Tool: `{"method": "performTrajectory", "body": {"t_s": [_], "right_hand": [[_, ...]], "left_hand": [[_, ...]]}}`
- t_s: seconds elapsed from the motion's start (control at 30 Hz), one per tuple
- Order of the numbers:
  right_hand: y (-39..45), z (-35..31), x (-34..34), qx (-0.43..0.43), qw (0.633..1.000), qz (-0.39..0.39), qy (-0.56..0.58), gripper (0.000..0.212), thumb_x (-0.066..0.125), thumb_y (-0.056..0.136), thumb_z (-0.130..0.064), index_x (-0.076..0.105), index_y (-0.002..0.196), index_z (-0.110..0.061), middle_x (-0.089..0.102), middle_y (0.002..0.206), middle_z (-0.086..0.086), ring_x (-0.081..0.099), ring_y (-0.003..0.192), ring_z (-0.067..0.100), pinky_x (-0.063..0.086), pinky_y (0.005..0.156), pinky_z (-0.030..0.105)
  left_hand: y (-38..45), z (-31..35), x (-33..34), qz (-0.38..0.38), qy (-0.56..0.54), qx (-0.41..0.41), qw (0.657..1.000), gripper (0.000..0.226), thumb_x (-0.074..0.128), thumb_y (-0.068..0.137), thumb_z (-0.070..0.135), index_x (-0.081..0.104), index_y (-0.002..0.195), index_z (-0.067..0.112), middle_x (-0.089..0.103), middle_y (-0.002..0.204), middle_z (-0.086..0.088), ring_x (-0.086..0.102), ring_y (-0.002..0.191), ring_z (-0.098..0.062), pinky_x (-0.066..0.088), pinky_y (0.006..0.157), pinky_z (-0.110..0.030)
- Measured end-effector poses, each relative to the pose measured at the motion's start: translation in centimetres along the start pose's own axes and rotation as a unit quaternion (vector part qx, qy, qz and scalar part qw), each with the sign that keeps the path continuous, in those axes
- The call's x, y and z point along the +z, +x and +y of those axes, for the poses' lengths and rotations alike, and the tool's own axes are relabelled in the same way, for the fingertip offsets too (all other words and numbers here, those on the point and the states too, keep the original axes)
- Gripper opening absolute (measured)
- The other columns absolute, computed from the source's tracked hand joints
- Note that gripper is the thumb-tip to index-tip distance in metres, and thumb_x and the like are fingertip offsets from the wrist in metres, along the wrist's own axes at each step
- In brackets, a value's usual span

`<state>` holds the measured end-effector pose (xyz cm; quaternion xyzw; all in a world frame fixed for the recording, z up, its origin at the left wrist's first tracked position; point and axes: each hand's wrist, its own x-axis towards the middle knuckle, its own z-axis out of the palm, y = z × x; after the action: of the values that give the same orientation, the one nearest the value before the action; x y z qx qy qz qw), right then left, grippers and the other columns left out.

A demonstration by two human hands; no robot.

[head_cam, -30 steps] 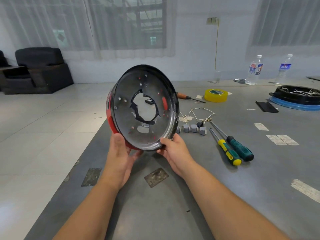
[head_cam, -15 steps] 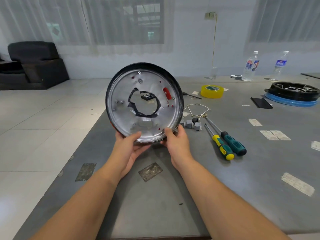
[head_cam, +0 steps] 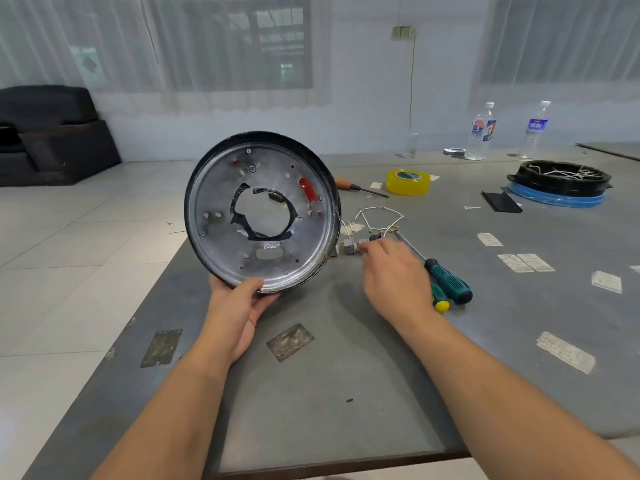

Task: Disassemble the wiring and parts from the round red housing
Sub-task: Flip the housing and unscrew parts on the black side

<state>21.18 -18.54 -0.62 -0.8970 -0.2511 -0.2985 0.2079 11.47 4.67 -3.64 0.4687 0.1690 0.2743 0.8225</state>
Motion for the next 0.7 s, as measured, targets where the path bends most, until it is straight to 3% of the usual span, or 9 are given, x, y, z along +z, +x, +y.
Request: {"method": "performTrajectory", "body": {"t_s": [0.07,0.13,0.3,0.43,0.7], "right_hand": [[-0.2,2.0,-0.9,0.018,0.993,0.017,-0.112,0.018,0.062,0.092,-0.013,0.071,0.107,-0.010,0.067,0.104,0.012,0.059,0.094,0.038,0.045,0.074,0.043],[-0.9,3.2,-1.6,0.070,0.984,-0.029,-0.160,0.018,0.062,0.086,-0.006,0.068,0.103,-0.007,0.064,0.105,0.015,0.058,0.094,0.039,0.041,0.074,0.041],[-1.9,3.5,-1.5,0.111,0.966,-0.135,-0.192,0.026,0.049,0.085,-0.002,0.059,0.107,-0.009,0.055,0.114,0.014,0.055,0.102,0.035,0.039,0.081,0.038],[-1.7,3.3,-1.3,0.105,0.963,-0.152,-0.196,0.026,0.050,0.088,-0.002,0.058,0.111,-0.011,0.056,0.115,0.014,0.055,0.105,0.034,0.041,0.087,0.038],[-1.5,3.1,-0.9,0.104,0.957,-0.172,-0.211,0.023,0.050,0.091,-0.004,0.055,0.112,-0.013,0.064,0.115,0.015,0.057,0.108,0.036,0.043,0.087,0.040]], "left_hand": [[-0.1,0.0,0.1,0.001,0.001,0.001,1.000,0.051,0.057,0.095,-0.013,0.048,0.129,0.024,0.070,0.127,-0.011,0.080,0.094,-0.022,0.065,0.071,-0.034],[-0.2,0.0,0.1,0.003,0.001,0.003,1.000,0.050,0.057,0.095,-0.014,0.048,0.125,0.025,0.069,0.126,-0.010,0.080,0.092,-0.021,0.065,0.069,-0.033],[-0.2,0.0,0.2,0.008,0.009,0.009,1.000,0.056,0.059,0.094,-0.012,0.043,0.136,0.022,0.068,0.129,-0.009,0.079,0.096,-0.022,0.065,0.070,-0.034],[-0.3,0.1,0.1,0.007,0.004,0.008,1.000,0.063,0.058,0.095,-0.012,0.039,0.145,0.021,0.069,0.129,-0.010,0.078,0.100,-0.025,0.065,0.072,-0.035],[-0.5,0.2,0.3,0.008,0.011,0.006,1.000,0.057,0.058,0.097,-0.011,0.039,0.140,0.021,0.066,0.132,-0.010,0.077,0.102,-0.026,0.065,0.072,-0.035]]}}
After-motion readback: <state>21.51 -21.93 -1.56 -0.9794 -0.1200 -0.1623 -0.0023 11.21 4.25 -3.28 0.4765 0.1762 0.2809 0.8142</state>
